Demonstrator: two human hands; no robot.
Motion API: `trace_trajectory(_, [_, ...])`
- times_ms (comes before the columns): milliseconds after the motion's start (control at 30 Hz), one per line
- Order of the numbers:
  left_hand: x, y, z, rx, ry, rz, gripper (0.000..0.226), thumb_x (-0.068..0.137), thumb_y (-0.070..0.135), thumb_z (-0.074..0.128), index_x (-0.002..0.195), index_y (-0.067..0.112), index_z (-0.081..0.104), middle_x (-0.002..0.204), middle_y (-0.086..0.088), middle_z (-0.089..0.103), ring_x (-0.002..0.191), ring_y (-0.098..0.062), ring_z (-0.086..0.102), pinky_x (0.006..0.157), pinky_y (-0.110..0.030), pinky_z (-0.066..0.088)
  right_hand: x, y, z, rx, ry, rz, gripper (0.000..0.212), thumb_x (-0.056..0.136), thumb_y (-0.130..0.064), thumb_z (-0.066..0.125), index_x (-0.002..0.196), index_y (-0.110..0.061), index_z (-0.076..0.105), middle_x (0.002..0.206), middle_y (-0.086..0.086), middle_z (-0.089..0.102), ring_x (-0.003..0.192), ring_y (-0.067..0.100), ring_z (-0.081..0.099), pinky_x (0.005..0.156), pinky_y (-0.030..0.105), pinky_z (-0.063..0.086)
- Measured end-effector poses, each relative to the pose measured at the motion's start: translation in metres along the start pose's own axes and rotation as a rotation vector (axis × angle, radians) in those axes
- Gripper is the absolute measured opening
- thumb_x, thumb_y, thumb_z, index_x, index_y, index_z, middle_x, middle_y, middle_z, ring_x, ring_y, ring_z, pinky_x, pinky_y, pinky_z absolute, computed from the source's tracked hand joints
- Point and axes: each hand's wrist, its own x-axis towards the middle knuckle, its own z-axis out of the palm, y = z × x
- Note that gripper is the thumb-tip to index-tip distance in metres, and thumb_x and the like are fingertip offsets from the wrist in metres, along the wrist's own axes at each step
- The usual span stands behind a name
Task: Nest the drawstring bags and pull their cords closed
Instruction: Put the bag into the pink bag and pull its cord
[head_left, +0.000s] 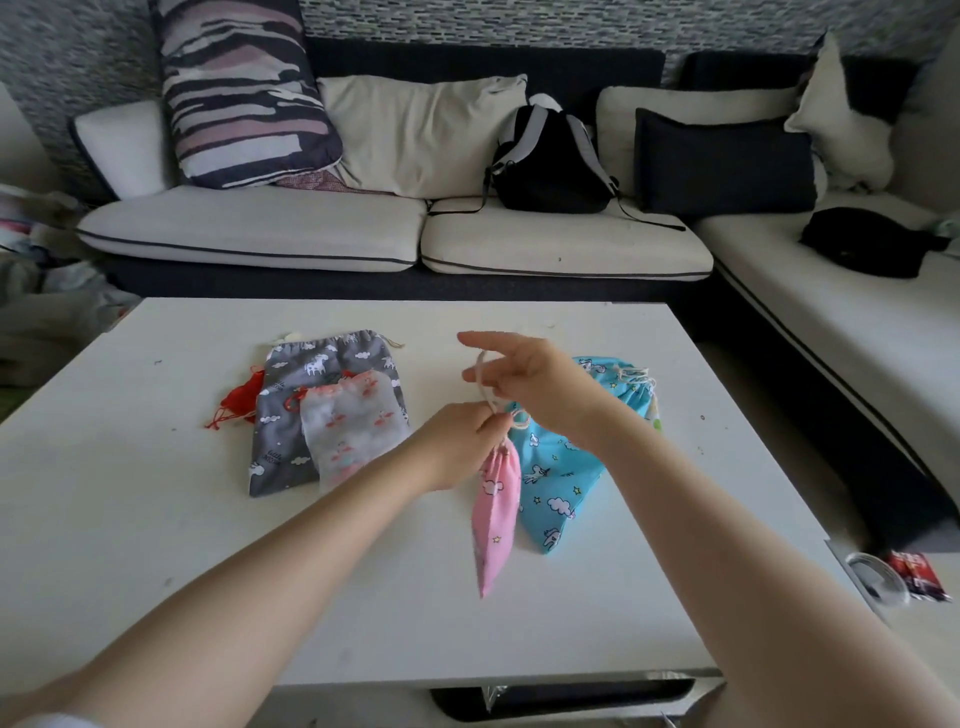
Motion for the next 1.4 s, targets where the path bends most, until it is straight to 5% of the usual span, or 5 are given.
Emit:
trace_trajectory(467, [0.012, 0.000, -0.014, -0.618, -0.046, -0.101, 0.018, 0.087, 0.012, 0.049, 0.074, 0.002, 0.057, 0.058, -0.009, 0.050, 0.060, -0.021, 0.043, 0.064, -0.032, 0.033, -0.015, 0.024, -0.015, -0.635, 0.020, -0.327, 0.031, 0.084, -0.019, 0.066, 0.115, -0.012, 0.063, 0.102, 0.005, 0.066, 0.073, 0.009, 0.045, 0.068, 0.016, 0.031])
trace_trajectory(900, [0.007, 0.005, -0.025, 0.061, 0.091, 0.067, 0.021, 0.092, 0.009, 0.042, 0.078, 0.007, 0.058, 0.085, -0.021, 0.066, 0.082, -0.035, 0.064, 0.079, -0.045, 0.052, -0.008, 0.033, -0.004, -0.538, 0.228, -0.466, 0.021, 0.083, -0.004, 0.063, 0.104, -0.004, 0.065, 0.084, 0.007, 0.073, 0.074, 0.020, 0.065, 0.070, 0.020, 0.046])
trace_trajectory(1067, [0.005, 0.011, -0.022, 0.025, 0.190, -0.013, 0.029, 0.091, 0.021, 0.053, 0.070, 0.005, 0.065, 0.070, -0.008, 0.069, 0.060, -0.012, 0.058, 0.054, -0.010, 0.038, -0.004, 0.030, 0.003, -0.814, 0.208, -0.335, 0.022, 0.085, -0.008, 0.050, 0.099, -0.008, 0.068, 0.086, 0.011, 0.065, 0.078, 0.032, 0.060, 0.066, 0.038, 0.049])
trace_trajectory(1233, [0.005, 0.018, -0.016, 0.222, 0.338, 0.025, 0.021, 0.086, 0.013, 0.051, 0.079, -0.001, 0.064, 0.079, -0.018, 0.068, 0.072, -0.028, 0.055, 0.058, -0.030, 0.031, -0.008, 0.029, 0.013, -1.061, 0.383, -0.384, 0.030, 0.048, -0.006, 0.085, 0.056, -0.009, 0.056, 0.050, 0.003, 0.051, 0.038, 0.021, 0.050, 0.032, 0.017, 0.026])
trace_trajectory(1400, [0.011, 0.013, -0.015, 0.206, 0.464, 0.073, 0.018, 0.088, 0.017, 0.056, 0.098, 0.005, 0.064, 0.093, -0.013, 0.070, 0.089, -0.029, 0.061, 0.071, -0.031, 0.042, -0.007, 0.025, 0.017, -0.801, 0.391, -0.172, 0.016, 0.090, -0.018, 0.049, 0.093, -0.005, 0.060, 0.085, 0.005, 0.059, 0.073, 0.027, 0.056, 0.051, 0.029, 0.035])
